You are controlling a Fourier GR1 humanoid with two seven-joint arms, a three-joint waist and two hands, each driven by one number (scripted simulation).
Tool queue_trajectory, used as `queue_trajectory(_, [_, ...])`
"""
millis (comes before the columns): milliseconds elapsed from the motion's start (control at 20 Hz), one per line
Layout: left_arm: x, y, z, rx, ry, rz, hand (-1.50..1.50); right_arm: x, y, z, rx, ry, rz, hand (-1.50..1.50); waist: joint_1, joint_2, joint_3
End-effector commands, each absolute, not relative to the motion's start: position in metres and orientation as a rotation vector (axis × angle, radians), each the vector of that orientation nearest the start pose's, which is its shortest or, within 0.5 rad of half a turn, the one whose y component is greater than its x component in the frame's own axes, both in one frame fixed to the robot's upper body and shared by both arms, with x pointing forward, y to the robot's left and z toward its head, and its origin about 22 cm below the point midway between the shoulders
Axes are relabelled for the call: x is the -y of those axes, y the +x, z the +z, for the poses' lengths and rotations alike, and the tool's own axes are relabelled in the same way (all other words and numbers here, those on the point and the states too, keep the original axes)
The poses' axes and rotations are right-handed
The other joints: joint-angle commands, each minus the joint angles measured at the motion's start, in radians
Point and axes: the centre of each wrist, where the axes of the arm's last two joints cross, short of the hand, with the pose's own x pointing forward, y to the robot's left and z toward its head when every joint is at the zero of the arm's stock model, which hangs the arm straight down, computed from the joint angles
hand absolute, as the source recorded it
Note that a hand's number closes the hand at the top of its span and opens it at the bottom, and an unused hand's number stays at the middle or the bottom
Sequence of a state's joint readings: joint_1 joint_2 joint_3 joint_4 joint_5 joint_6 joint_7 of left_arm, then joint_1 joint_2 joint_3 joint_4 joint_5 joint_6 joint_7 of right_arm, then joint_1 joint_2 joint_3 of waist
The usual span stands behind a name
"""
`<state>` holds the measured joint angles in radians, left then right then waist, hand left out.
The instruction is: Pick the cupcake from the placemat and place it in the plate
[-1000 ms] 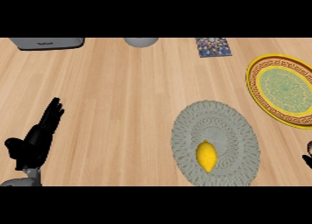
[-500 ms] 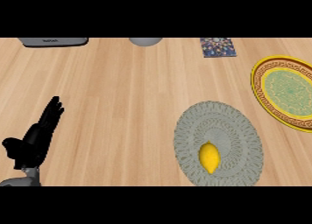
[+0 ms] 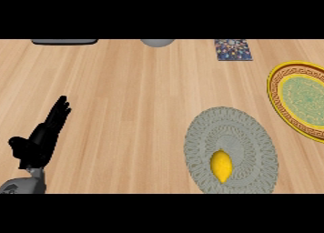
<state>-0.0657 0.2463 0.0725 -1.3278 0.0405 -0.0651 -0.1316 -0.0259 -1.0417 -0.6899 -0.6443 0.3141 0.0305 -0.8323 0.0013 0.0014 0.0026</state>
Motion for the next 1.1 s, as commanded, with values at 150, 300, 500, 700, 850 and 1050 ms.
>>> queue_trajectory(150, [-0.299, 0.239, -0.017, 1.522, 0.15, -0.151, 0.0, 0.621, 0.174, 0.157, 1.517, -1.25, 0.532, 1.5, 0.015, -0.001, -0.002])
queue_trajectory(300, [-0.289, 0.26, -0.006, 1.543, 0.154, -0.152, 0.0, 0.627, 0.179, 0.183, 1.503, -1.204, 0.551, 1.5, 0.014, 0.001, -0.002])
queue_trajectory(500, [-0.296, 0.254, -0.019, 1.524, 0.154, -0.151, 0.0, 0.597, 0.229, 0.152, 1.502, -1.136, 0.594, 1.5, 0.023, 0.002, -0.001])
queue_trajectory(700, [-0.314, 0.237, -0.022, 1.51, 0.135, -0.153, 0.0, 0.562, 0.266, 0.133, 1.53, -1.06, 0.613, 1.5, 0.018, 0.001, -0.002])
queue_trajectory(850, [-0.295, 0.264, -0.025, 1.522, 0.137, -0.155, 0.0, 0.534, 0.299, 0.123, 1.551, -1.05, 0.623, 1.5, 0.018, 0.004, -0.002])
queue_trajectory(1050, [-0.278, 0.274, -0.014, 1.532, 0.137, -0.159, 0.0, 0.514, 0.317, 0.098, 1.532, -1.024, 0.627, 1.5, 0.022, 0.006, -0.001])
